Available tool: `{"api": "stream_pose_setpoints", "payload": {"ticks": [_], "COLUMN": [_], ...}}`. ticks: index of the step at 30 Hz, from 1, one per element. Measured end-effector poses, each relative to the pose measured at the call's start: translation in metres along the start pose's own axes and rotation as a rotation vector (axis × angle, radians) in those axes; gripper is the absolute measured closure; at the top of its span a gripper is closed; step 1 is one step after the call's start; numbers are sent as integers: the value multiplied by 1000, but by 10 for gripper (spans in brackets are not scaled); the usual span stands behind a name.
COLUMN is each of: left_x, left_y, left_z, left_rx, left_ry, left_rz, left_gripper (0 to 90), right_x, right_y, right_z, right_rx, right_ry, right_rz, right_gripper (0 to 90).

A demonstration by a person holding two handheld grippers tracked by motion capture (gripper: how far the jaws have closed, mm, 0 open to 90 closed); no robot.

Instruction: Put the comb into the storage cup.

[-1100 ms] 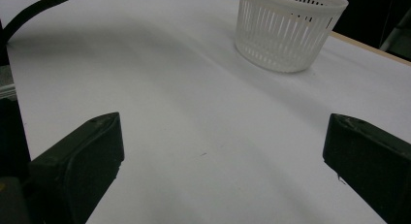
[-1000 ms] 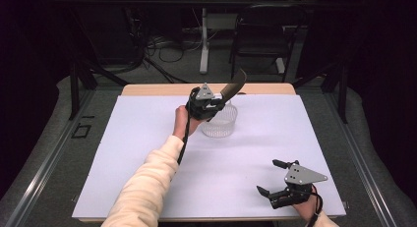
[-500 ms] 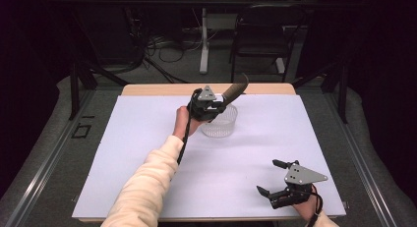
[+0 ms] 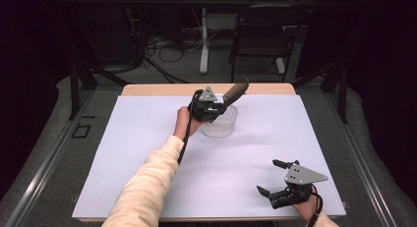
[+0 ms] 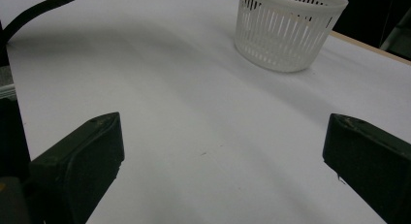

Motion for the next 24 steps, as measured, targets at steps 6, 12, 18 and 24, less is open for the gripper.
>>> {"api": "stream_pose_setpoints", "payload": {"ticks": [6,12,18,24], "left_x": [-1,-1,-2,-3], "left_y": [0,1,2,2], "left_z": [-2,-5,-7,-9], "left_rx": [12,22,35,46], "left_ry": [7,13,13,15], "left_rz": [-3,-7,-10,-14], "left_gripper": [718,718,717,717], "right_x": [0,0,0,0], "right_y": [0,0,0,0], "right_z": [0,0,0,0], "right_rx": [-1,-1,-1,0], "right_ry": [1,1,1,1], "right_rz": [2,1,1,1], "right_gripper": [7,7,7,7]}}
Point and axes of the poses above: each handheld gripper's, and its own axes: z roughly backward along the jaws, y roughly out of its underside, x roughly to its left, the point moved 5 cm from there along -z, roughly forward along the jaws, and after that the axes turned 14 degrees about x, right-handed, at the moved point
